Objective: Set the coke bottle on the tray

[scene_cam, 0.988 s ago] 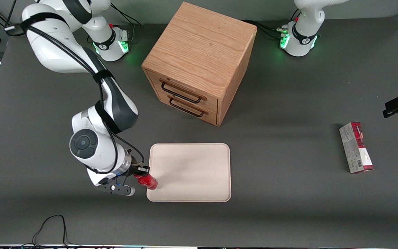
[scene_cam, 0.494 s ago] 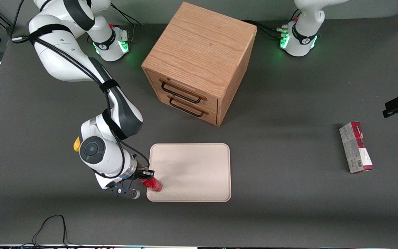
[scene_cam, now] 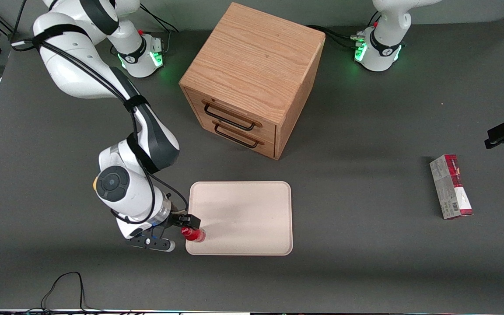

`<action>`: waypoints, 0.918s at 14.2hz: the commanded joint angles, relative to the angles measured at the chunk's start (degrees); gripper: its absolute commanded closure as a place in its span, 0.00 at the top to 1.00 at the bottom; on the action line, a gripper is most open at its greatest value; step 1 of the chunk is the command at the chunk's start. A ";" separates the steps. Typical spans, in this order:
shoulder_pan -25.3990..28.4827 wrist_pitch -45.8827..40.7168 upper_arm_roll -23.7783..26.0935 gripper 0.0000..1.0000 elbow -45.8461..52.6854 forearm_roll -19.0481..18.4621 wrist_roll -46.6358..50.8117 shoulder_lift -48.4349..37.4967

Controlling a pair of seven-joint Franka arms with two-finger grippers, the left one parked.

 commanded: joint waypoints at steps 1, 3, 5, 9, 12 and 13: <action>0.01 -1.88 -2.93 1.00 -7.31 -1.10 -2.51 -8.44; 0.10 -6.45 -7.49 1.00 -14.25 0.57 -11.81 -16.43; 0.54 -10.75 -13.63 1.00 -19.44 5.82 -21.99 -23.73; 1.07 -16.67 -22.70 1.00 -33.66 8.66 -34.62 -40.77; 0.98 -17.19 -26.49 1.00 -42.21 8.66 -37.33 -51.95; 1.07 -17.98 -27.63 1.00 -43.02 8.66 -37.52 -54.07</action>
